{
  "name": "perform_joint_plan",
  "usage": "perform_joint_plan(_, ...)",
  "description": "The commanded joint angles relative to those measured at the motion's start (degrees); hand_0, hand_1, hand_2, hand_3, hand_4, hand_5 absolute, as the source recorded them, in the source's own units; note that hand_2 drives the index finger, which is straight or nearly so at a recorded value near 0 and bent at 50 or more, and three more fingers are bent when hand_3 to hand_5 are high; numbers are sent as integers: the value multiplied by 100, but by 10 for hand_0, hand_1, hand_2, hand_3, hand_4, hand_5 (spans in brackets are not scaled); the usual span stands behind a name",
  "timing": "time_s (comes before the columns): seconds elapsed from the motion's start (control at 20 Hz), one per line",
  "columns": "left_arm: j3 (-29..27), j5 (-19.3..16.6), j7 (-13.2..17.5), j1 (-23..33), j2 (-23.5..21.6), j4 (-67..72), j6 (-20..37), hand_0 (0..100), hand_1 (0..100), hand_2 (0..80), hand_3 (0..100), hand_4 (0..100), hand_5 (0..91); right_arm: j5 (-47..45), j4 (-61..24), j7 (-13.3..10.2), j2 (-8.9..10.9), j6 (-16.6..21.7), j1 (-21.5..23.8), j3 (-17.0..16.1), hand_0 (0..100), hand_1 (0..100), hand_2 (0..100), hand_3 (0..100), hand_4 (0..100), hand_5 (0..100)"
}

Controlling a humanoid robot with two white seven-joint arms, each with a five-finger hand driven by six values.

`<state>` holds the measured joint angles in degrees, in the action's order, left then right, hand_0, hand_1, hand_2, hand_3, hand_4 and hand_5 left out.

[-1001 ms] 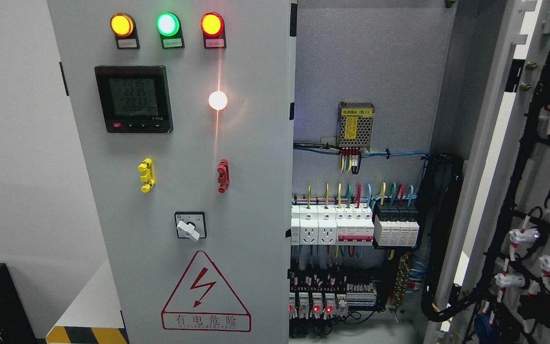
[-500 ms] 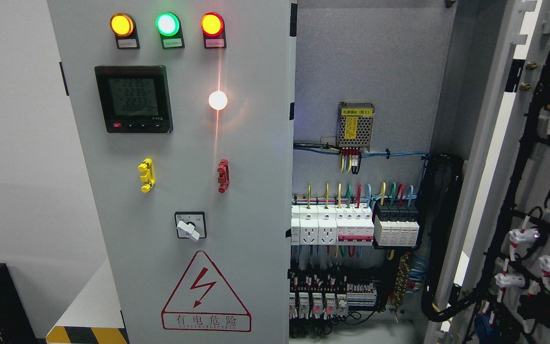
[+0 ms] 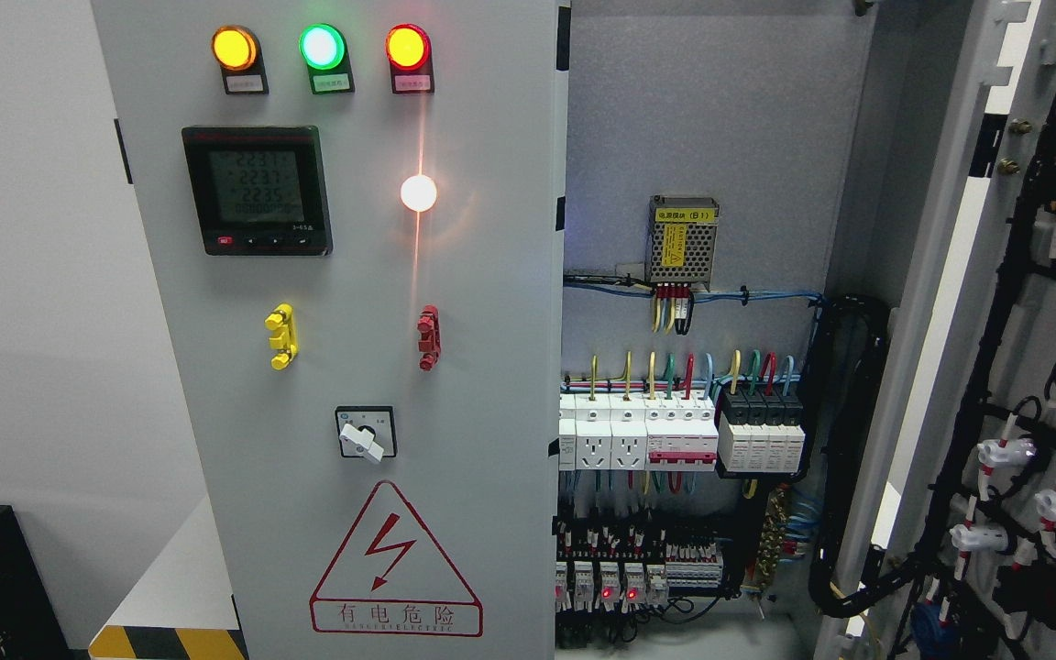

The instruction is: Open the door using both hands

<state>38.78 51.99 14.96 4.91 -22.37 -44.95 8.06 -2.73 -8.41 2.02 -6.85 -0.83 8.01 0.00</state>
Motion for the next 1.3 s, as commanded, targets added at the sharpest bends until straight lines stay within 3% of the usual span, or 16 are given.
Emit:
perform_joint_plan(0.0,-238,-978,24,9,1305,2753,204,0,0,0,0,0,0,0,6,0,0,4,7,26,0,0,0,0,0,0)
perform_joint_plan(0.2,-519,-1910,24,45,1630,3237,275,0,0,0,0,0,0,0,6,0,0,4,7,26,0,0,0,0,0,0)
perform_joint_plan(0.45,-1547,-3421,33,45,1912,3748,275,0,0,0,0,0,0,0,-3,0,0,4,-2,26,0,0,0,0,0,0)
perform_joint_plan(0.55,-1785,-3573,33,45,1939,3775,275,0,0,0,0,0,0,0,-3,0,0,4,7,26,0,0,0,0,0,0)
perform_joint_plan(0.95,-2426,-3617,33,167,2088,4249,266,0,0,0,0,0,0,0,-3,0,0,4,-2,26,0,0,0,0,0,0)
perform_joint_plan(1.15,-3137,-3880,24,212,2062,4284,257,0,0,0,0,0,0,0,-3,0,0,4,-2,26,0,0,0,0,0,0)
perform_joint_plan(1.25,-3428,-4187,24,212,2062,4380,248,0,0,0,0,0,0,0,6,0,0,4,-2,26,0,0,0,0,0,0)
